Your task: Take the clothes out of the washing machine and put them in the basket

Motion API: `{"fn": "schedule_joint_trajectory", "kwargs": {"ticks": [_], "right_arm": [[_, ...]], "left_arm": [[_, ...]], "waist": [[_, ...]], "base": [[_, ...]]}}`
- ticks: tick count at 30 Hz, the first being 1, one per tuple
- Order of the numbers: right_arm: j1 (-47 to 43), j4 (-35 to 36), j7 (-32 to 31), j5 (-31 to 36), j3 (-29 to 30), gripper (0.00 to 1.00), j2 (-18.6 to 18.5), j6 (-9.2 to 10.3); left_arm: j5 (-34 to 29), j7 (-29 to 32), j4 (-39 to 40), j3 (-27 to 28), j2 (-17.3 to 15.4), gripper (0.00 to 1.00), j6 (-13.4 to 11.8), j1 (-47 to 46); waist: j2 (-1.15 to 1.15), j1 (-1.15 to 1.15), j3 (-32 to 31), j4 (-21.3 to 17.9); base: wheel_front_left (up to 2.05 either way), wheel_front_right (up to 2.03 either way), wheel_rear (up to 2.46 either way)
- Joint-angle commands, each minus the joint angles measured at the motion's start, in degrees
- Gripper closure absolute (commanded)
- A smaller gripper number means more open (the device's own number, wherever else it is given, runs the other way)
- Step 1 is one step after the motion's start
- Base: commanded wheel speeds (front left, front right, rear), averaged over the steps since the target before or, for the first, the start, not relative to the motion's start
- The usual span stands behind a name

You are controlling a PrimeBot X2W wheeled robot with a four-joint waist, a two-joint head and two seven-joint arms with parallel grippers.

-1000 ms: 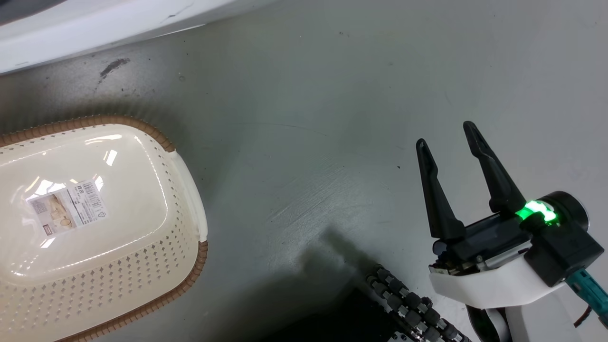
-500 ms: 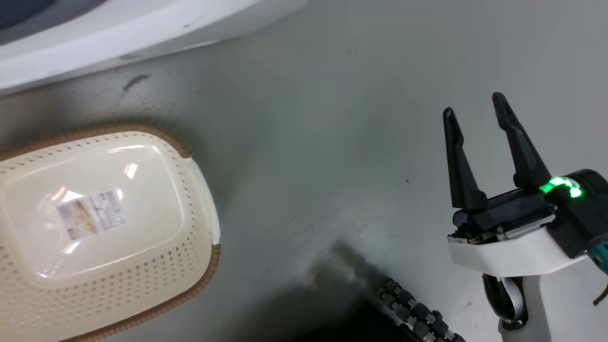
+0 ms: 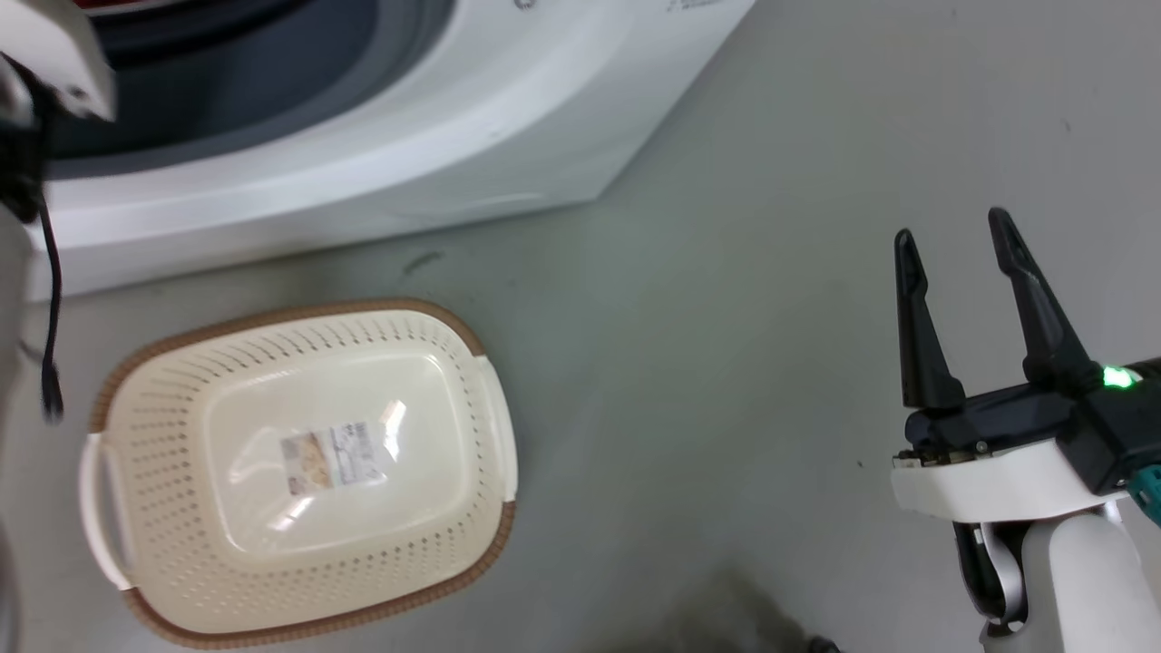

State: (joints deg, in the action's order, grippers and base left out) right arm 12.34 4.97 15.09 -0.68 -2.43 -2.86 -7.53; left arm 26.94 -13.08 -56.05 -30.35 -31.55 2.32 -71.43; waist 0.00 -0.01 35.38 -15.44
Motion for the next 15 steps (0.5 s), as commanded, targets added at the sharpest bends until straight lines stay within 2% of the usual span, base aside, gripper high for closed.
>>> {"fn": "schedule_joint_trajectory", "kwargs": {"ticks": [1,5,11,15], "right_arm": [[-0.7,-0.2,0.1,0.2,0.1,0.0,0.0,0.08],[-2.2,-1.1,0.1,1.2,0.4,0.0,0.0,0.08],[-4.3,-2.0,0.1,2.5,1.4,0.0,0.0,0.08],[-5.6,-2.6,0.1,3.5,2.2,0.0,0.0,0.07]], "left_arm": [[0.3,-0.5,0.0,0.3,0.4,1.0,-0.3,1.2],[1.6,-2.1,3.3,2.3,3.1,1.0,-1.5,7.6],[-1.2,-2.2,19.9,9.5,5.6,1.0,-4.6,20.3],[-4.1,-2.2,28.8,13.5,8.2,1.0,-4.6,28.1]], "waist": [[0.0,0.01,-4.5,3.2],[0.0,0.01,-9.0,5.0],[0.0,0.01,-14.4,7.8],[0.0,0.01,-17.4,9.6]], "base": [[0.0,0.0,0.0],[0.0,0.0,0.0],[0.0,0.0,0.0],[0.0,0.0,0.0]]}}
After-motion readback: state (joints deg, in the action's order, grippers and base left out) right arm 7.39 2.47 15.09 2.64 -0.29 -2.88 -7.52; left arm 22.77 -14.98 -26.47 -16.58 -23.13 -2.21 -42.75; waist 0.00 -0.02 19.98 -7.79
